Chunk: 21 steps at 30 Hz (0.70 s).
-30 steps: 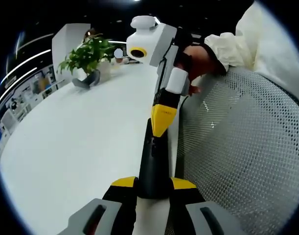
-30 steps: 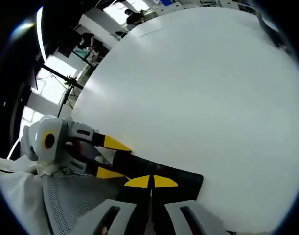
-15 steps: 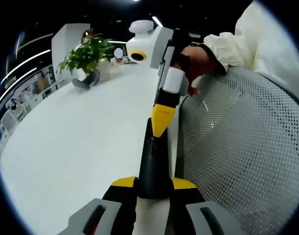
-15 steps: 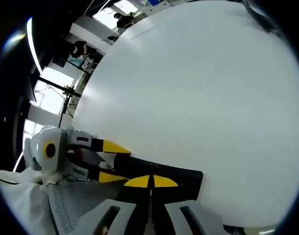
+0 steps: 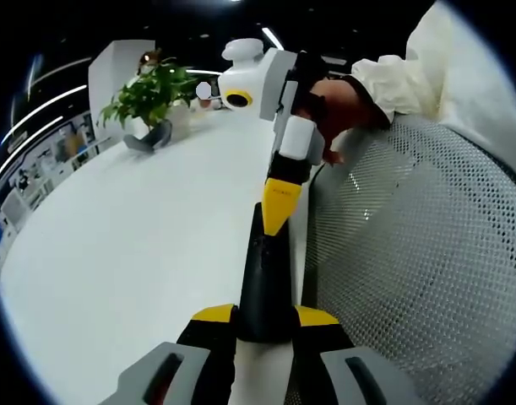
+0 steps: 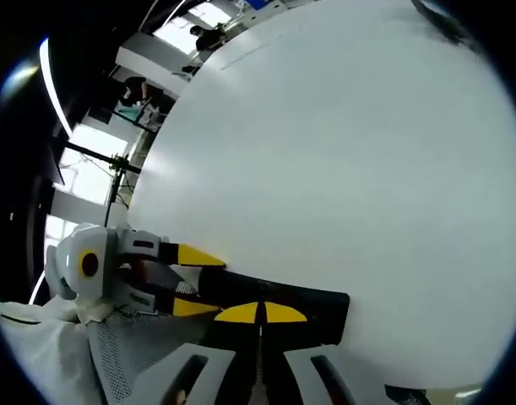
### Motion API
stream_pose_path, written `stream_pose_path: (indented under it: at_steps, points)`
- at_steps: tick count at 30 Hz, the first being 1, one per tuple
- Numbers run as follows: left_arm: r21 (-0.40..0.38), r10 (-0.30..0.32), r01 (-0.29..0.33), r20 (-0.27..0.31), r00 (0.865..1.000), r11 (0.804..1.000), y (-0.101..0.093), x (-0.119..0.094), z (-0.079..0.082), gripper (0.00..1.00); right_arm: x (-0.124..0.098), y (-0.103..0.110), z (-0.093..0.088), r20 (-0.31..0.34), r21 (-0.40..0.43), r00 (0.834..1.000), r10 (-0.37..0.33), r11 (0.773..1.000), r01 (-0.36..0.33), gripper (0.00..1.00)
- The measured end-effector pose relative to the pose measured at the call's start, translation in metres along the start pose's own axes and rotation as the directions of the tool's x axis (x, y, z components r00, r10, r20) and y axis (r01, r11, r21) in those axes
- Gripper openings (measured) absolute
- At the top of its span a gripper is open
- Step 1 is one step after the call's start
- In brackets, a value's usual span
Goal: Press the specified remote control buttons in sequence, fully releasing each button before pressing the next.
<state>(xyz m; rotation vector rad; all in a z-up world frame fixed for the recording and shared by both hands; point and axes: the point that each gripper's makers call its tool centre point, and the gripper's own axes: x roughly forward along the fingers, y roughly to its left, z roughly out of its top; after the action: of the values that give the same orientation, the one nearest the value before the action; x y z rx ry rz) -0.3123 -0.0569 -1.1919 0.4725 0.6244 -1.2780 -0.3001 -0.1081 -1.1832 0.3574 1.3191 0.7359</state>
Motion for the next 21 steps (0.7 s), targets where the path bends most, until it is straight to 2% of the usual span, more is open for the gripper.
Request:
stream_pose_path:
  at_steps: [6,21]
  points:
    - [-0.003,0.001,-0.001,0.001,1.0,1.0,0.0,0.0,-0.0001,0.25,-0.0007,-0.0011,-0.0002,-0.004,0.022,1.0,0.002,1.0,-0.001,0.0]
    - [-0.001,0.001,-0.001,0.002,1.0,1.0,-0.0003,0.0004,-0.0006,0.25,-0.0044,-0.0091,-0.0031,-0.03,-0.011,0.998,-0.059,0.998,0.059,0.0]
